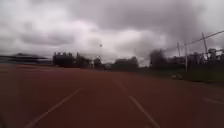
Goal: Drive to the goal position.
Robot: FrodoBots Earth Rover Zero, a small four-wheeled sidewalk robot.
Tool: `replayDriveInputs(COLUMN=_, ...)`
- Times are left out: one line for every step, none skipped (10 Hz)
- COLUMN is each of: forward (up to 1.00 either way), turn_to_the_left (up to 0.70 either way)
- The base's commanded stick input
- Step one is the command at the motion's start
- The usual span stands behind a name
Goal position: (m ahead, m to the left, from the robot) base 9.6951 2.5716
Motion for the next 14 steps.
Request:
replayDriveInputs(forward=0.70, turn_to_the_left=0.00)
replayDriveInputs(forward=0.70, turn_to_the_left=0.00)
replayDriveInputs(forward=0.70, turn_to_the_left=0.00)
replayDriveInputs(forward=0.70, turn_to_the_left=0.00)
replayDriveInputs(forward=0.70, turn_to_the_left=0.00)
replayDriveInputs(forward=0.70, turn_to_the_left=0.00)
replayDriveInputs(forward=0.70, turn_to_the_left=0.00)
replayDriveInputs(forward=0.70, turn_to_the_left=0.00)
replayDriveInputs(forward=0.70, turn_to_the_left=0.00)
replayDriveInputs(forward=0.70, turn_to_the_left=0.00)
replayDriveInputs(forward=0.70, turn_to_the_left=0.00)
replayDriveInputs(forward=0.70, turn_to_the_left=0.00)
replayDriveInputs(forward=0.70, turn_to_the_left=0.00)
replayDriveInputs(forward=0.70, turn_to_the_left=0.00)
